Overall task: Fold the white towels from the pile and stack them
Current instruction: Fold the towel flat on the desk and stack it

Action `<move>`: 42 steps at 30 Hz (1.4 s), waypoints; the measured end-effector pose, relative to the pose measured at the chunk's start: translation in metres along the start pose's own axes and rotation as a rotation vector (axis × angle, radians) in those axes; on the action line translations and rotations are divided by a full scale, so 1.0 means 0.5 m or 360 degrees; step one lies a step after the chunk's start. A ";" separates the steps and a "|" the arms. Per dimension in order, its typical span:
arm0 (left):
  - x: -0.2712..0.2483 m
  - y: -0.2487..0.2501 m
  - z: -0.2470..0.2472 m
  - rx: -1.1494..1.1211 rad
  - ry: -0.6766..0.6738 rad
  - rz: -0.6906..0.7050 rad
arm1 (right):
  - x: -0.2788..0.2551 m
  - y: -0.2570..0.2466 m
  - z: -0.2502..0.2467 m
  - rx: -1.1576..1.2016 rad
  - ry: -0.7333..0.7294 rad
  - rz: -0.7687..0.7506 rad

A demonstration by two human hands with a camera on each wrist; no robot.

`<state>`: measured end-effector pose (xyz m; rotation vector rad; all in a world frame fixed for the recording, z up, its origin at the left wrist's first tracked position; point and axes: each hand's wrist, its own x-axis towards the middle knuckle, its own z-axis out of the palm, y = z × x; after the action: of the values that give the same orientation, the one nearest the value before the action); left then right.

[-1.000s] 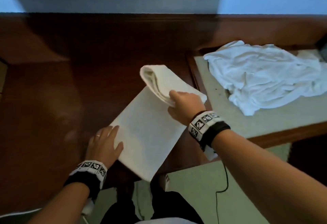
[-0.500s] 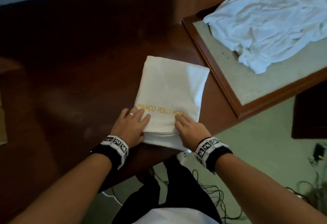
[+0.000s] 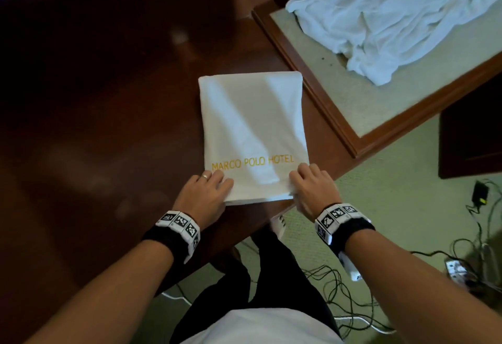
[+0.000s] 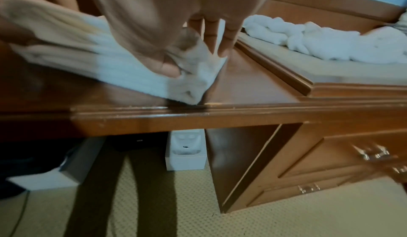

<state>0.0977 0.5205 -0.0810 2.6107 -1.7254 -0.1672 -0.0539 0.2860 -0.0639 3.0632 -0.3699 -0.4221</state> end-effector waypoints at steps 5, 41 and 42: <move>0.000 0.013 -0.002 -0.0104 -0.0155 -0.0048 | -0.011 0.000 -0.004 0.0031 -0.0134 0.0118; 0.270 -0.084 -0.071 -0.0448 -0.0383 -0.1144 | 0.220 0.102 -0.039 0.0439 0.0042 0.0583; 0.259 -0.069 -0.070 -0.0599 -0.0425 -0.1248 | 0.202 0.094 -0.040 0.0548 0.0053 0.0700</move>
<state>0.1830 0.4134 -0.0592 2.8667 -0.5134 -0.7763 0.0354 0.2163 -0.0685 3.1539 -1.1960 -0.3099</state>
